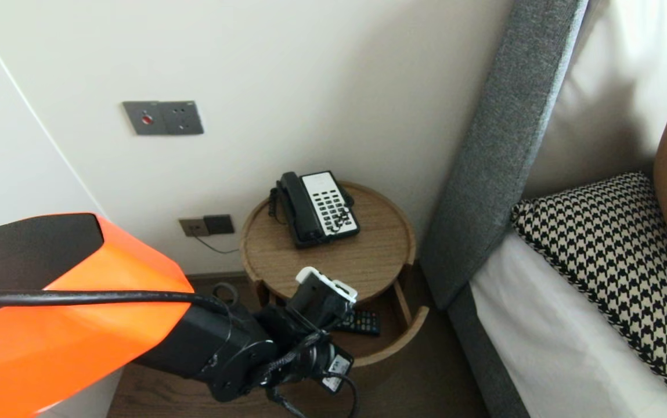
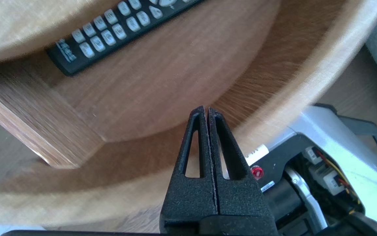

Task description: Open the nightstand drawer

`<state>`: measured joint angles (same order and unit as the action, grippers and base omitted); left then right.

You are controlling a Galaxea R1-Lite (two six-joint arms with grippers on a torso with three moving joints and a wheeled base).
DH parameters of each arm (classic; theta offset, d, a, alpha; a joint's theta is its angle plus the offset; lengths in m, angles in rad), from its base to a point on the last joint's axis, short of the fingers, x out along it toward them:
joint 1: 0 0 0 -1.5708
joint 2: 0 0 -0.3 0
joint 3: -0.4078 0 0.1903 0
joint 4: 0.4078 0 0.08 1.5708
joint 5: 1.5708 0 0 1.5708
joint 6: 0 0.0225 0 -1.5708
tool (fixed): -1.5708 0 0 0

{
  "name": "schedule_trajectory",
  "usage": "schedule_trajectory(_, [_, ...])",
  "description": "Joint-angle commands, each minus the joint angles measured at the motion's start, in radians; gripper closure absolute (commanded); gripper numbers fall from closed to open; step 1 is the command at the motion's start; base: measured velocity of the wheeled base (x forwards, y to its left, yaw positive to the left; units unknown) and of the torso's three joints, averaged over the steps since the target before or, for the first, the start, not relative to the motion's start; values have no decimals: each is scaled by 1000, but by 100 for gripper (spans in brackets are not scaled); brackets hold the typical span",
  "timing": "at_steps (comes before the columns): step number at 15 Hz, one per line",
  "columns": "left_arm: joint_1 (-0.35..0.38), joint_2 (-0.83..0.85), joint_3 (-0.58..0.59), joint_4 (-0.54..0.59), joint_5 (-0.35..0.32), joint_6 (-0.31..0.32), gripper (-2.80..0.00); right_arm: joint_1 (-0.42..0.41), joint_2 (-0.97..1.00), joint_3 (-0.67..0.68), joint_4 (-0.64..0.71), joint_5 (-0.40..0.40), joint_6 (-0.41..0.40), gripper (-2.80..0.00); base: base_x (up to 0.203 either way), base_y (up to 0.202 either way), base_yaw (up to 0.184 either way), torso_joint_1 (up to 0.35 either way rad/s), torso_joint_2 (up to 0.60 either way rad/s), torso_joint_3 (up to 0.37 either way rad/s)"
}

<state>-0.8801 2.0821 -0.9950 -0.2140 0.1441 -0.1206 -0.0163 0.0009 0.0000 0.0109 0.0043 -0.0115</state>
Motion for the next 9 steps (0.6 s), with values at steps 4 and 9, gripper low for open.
schedule_trajectory(4, [-47, -4, 39, -21, 3, -2, 0, 1, 1, 0, 0, 0, 1, 0, 0, 0, 0, 0, 0, 0])
schedule_trajectory(9, [-94, -5, 87, -56, 3, -2, 0, 1, 1, 0, 0, 0, 0, 0, 0, 0, 0, 0, 0, 0])
